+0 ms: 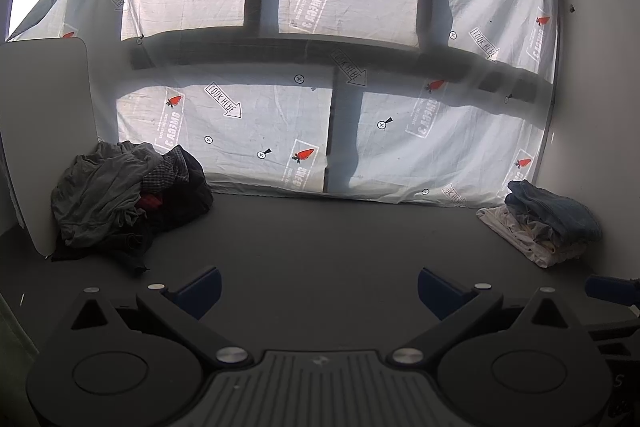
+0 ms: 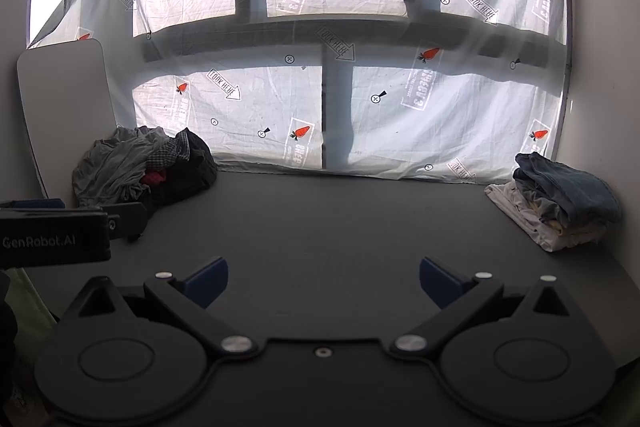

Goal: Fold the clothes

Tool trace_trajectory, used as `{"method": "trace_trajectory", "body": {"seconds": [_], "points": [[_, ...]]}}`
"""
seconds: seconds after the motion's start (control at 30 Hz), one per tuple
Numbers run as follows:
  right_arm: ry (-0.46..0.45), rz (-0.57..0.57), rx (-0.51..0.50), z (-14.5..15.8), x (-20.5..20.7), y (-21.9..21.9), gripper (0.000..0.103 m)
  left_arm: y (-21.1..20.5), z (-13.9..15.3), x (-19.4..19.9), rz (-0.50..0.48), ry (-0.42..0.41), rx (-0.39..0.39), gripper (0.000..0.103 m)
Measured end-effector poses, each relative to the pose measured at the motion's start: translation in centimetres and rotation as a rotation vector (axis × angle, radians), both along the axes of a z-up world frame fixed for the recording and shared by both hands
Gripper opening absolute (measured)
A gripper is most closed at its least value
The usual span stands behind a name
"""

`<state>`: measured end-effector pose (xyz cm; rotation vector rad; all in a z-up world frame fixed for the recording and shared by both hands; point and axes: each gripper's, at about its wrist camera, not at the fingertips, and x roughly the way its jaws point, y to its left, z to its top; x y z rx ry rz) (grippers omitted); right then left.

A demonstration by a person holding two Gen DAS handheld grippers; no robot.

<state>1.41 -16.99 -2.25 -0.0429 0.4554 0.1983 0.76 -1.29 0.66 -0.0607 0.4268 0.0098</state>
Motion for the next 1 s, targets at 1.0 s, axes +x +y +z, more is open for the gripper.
{"method": "trace_trajectory", "body": {"seconds": [1.0], "points": [[0.095,-0.005,0.390,-1.7,10.1,-6.4,0.103,-1.3,-1.1,7.6,0.102,0.106,-0.025,0.103]]}}
